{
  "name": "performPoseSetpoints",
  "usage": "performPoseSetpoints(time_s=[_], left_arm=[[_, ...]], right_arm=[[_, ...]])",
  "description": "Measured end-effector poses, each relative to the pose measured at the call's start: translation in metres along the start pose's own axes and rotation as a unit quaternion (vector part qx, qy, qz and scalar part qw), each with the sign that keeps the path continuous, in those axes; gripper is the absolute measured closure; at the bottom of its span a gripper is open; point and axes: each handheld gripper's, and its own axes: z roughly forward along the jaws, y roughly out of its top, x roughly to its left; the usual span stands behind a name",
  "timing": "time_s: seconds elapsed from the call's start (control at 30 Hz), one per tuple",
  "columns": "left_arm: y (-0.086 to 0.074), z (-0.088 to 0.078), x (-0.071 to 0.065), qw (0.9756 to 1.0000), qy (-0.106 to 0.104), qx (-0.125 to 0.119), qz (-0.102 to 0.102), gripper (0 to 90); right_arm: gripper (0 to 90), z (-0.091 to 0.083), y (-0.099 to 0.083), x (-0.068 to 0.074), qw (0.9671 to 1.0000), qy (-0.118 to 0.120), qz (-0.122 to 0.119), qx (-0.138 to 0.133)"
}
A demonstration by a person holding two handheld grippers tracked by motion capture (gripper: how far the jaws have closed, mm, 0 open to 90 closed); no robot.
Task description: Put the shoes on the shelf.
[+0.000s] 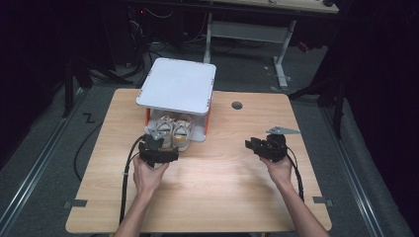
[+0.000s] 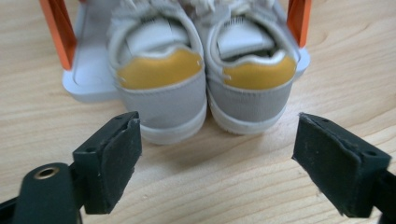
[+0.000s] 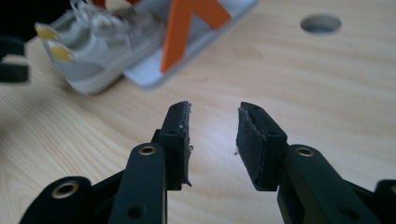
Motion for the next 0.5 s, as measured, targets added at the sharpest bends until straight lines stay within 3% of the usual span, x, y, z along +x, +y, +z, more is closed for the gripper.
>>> performPoseSetpoints(time_s=[0.2, 0.5], left_arm=[[-0.003, 0.011, -0.003, 0.9999, 0.006, 0.007, -0.013, 15.0], [-0.001, 0.022, -0.005, 0.9997, 0.014, 0.009, -0.02, 15.3]], right_arm=[[63.7, 0.007, 0.04, 0.018, 0.9991, 0.012, -0.03, -0.028], [59.4, 0.031, 0.101, 0.056, 0.996, 0.019, -0.08, -0.037]])
